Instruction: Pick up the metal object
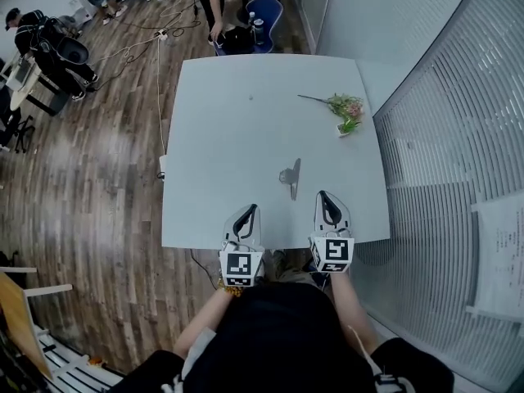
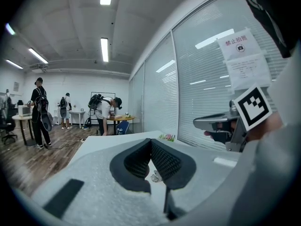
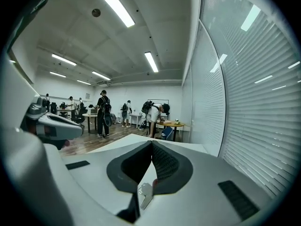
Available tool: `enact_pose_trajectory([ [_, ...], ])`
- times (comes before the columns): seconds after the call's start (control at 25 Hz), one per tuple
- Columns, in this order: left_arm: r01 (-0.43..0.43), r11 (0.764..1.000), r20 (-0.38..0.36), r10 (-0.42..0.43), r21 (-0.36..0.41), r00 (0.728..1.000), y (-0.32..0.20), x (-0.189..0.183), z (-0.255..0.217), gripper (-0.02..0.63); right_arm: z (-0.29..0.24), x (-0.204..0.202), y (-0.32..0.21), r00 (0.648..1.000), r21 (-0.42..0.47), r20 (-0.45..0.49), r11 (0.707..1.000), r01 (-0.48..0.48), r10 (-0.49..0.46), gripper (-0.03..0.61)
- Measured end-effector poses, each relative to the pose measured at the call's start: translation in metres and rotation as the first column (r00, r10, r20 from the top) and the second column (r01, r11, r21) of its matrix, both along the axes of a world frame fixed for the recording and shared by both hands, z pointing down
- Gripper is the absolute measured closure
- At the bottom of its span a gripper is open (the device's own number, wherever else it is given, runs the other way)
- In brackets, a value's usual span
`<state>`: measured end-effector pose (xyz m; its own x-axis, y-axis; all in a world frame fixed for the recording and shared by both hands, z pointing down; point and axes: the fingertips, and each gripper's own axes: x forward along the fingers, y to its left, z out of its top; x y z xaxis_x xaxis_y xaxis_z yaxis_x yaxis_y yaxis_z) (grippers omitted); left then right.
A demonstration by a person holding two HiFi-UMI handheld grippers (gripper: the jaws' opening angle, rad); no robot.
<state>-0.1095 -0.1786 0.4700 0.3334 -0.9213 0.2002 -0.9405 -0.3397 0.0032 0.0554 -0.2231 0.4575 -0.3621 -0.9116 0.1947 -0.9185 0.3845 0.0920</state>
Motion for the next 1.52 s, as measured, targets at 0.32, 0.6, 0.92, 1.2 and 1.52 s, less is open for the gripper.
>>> enact_pose_trajectory([
  [0.32,0.04,0.999,0.04,-0.039,-0.006,0.998,-0.025,0.01,-0.001,0.607,0.019,0.007,-0.04,0.998,-0.039,0.024,0.997,0.061,-0.06,0.577],
  [0.6,0.074,0.997,0.079,-0.073,-0.016,0.994,-0.037,0.023,0.004,0.607,0.059,0.016,-0.071,0.994,-0.068,0.03,0.992,0.103,-0.101,0.577],
  [0.92,0.085,0.995,0.054,-0.083,-0.043,0.995,-0.044,0.027,0.011,0.607,0.096,0.021,-0.086,0.993,-0.156,-0.006,0.981,0.113,-0.115,0.57],
  [1.2,0.053,0.998,0.054,-0.051,-0.037,0.997,-0.05,0.026,0.015,0.607,0.15,0.009,-0.087,0.988,-0.291,-0.032,0.947,0.135,-0.151,0.523],
  [1.52,0.09,0.994,0.046,-0.087,-0.065,0.995,-0.042,0.017,0.028,0.607,0.233,-0.016,-0.079,0.949,-0.519,-0.035,0.817,0.251,-0.313,0.445],
])
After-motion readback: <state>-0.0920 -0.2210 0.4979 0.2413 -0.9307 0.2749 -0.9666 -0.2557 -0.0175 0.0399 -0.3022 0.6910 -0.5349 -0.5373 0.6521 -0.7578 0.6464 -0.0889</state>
